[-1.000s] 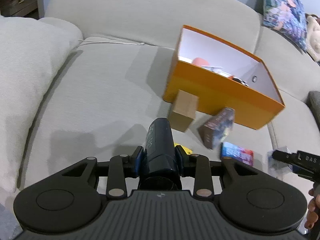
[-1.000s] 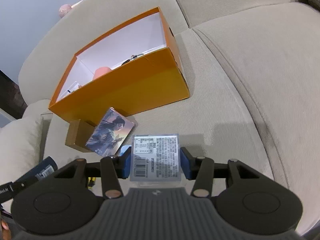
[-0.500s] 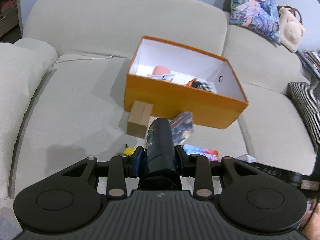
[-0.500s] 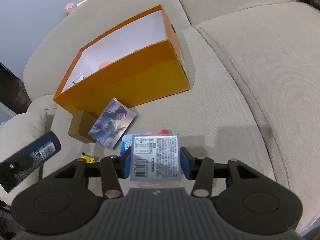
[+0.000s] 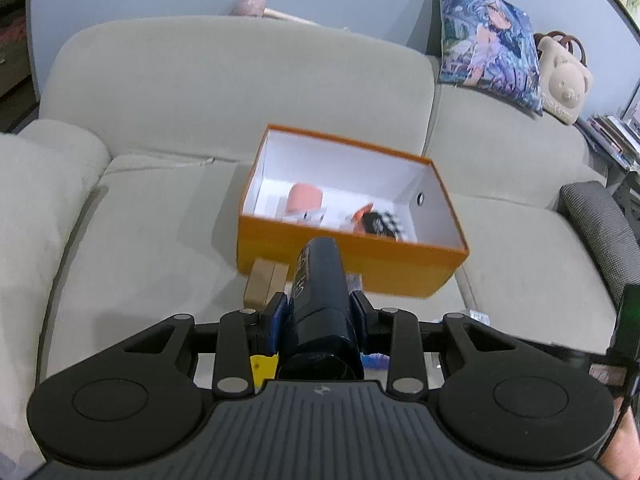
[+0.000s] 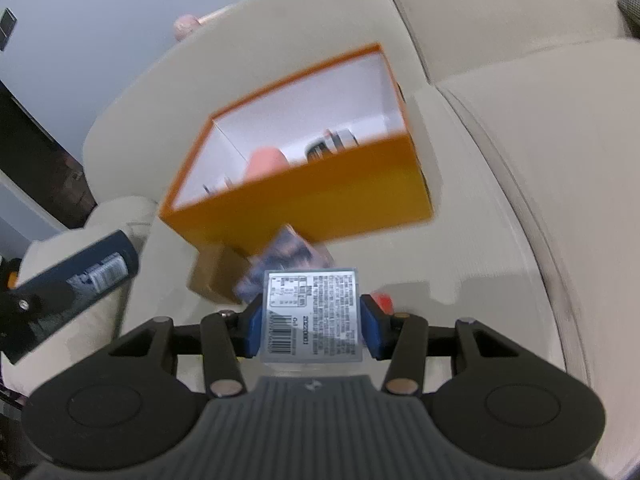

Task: Organize rigid objects
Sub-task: 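Lift the blue bottle and clear box and carry them toward the orange box, then lower the bottle and clear box into the orange box and open both grippers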

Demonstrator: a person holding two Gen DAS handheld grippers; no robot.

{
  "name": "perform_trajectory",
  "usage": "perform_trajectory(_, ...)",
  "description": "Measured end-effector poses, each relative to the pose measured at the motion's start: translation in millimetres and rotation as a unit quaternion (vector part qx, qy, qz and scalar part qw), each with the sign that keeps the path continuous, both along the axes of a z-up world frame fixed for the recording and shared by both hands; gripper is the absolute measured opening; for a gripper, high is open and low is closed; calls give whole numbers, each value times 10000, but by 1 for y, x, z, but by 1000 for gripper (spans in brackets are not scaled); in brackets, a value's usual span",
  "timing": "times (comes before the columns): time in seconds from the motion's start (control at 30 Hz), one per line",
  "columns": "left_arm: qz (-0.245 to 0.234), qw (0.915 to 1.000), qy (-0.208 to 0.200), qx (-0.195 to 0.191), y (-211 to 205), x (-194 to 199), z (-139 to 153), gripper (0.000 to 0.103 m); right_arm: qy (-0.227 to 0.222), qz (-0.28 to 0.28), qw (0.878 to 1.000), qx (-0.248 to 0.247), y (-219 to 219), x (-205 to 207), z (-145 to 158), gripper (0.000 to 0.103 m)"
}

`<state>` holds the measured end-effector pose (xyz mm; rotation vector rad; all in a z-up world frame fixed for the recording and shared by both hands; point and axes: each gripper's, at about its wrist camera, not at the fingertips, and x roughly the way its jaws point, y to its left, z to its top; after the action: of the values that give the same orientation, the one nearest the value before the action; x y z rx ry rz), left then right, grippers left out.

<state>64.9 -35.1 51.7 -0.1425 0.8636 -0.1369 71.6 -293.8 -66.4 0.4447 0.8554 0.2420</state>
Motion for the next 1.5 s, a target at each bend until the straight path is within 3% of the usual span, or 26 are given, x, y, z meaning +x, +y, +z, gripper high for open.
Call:
perform_trajectory(0.27, -171, 9993, -211, 244, -18, 68, 11, 38, -288, 87, 9995, -11, 1, 70, 56, 50)
perform_trajectory(0.4, -236, 9993, -120, 253, -25, 115, -2, 37, -289, 103, 9992, -249, 7, 113, 63, 50)
perform_trajectory(0.6, -362, 9987, 255, 238, -38, 180, -46, 37, 18, 117, 9987, -503, 19, 173, 35, 49)
perform_trajectory(0.87, -324, 9989, 351, 17, -35, 228, -54, 37, 295, 147, 9973, -652, 28, 215, -4, 49)
perform_trajectory(1.07, -281, 9985, 444, -164, -34, 265, -65, 37, 376, 177, 9961, -781, 34, 225, -16, 48)
perform_trajectory(1.27, -328, 9975, 622, -31, -48, 275, -96, 37, 341, 257, 9939, -1016, 39, 222, -20, 48)
perform_trajectory(1.4, -277, 9947, 833, -528, -45, 287, -102, 36, 314, 324, 9931, -1081, 42, 219, -20, 48)
perform_trajectory(1.5, -272, 9943, 920, -474, -46, 298, -103, 36, 340, 336, 9926, -1115, 42, 218, -19, 48)
